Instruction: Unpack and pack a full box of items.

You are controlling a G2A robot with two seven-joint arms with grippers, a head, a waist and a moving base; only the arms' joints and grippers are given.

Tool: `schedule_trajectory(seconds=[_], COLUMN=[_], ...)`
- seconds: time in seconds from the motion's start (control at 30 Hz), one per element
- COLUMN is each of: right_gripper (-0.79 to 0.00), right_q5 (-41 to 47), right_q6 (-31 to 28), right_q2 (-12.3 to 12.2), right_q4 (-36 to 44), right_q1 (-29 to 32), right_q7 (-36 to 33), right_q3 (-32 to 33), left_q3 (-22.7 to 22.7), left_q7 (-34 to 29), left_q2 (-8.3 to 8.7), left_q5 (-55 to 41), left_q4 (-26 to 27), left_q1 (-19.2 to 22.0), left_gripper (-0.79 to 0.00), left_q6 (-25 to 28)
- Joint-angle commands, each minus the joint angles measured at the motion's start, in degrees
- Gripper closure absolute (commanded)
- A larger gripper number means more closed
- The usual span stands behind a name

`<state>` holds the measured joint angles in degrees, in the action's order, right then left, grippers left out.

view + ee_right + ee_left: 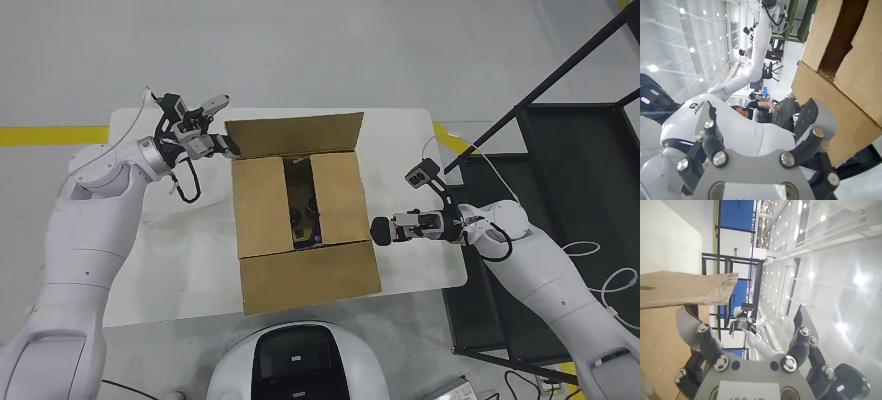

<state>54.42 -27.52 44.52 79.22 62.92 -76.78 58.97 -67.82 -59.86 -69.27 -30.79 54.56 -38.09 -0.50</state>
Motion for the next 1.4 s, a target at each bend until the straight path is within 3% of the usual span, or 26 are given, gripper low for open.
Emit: schedule_trajectory(seconds=[0.0, 0.57, 0.8, 1.37], right_gripper=[-0.785, -0.785, -0.785, -0.785], right_q5=[0.0, 0.0, 0.0, 0.0], right_q6=[0.0, 0.0, 0.0, 0.0], right_q2=[0.0, 0.0, 0.0, 0.0], right_q4=[0.0, 0.0, 0.0, 0.0], right_q1=[0.0, 0.0, 0.0, 0.0], right_q7=[0.0, 0.0, 0.0, 0.0], right_q3=[0.0, 0.0, 0.0, 0.0], left_q3=[1.15, 1.52, 2.44, 15.12], left_q7=[-0.36, -1.24, 3.56, 18.94], left_q2=[-0.3, -0.38, -1.1, -7.05], left_q5=[0.86, 0.96, 0.17, 12.46], left_q4=[-2.33, -2.96, -2.22, -23.58], left_q1=[1.72, 2.1, 2.83, 15.5], left_gripper=[-0.785, -0.785, -0.785, -0.785], left_q6=[-0.02, 0.21, 0.47, -0.81])
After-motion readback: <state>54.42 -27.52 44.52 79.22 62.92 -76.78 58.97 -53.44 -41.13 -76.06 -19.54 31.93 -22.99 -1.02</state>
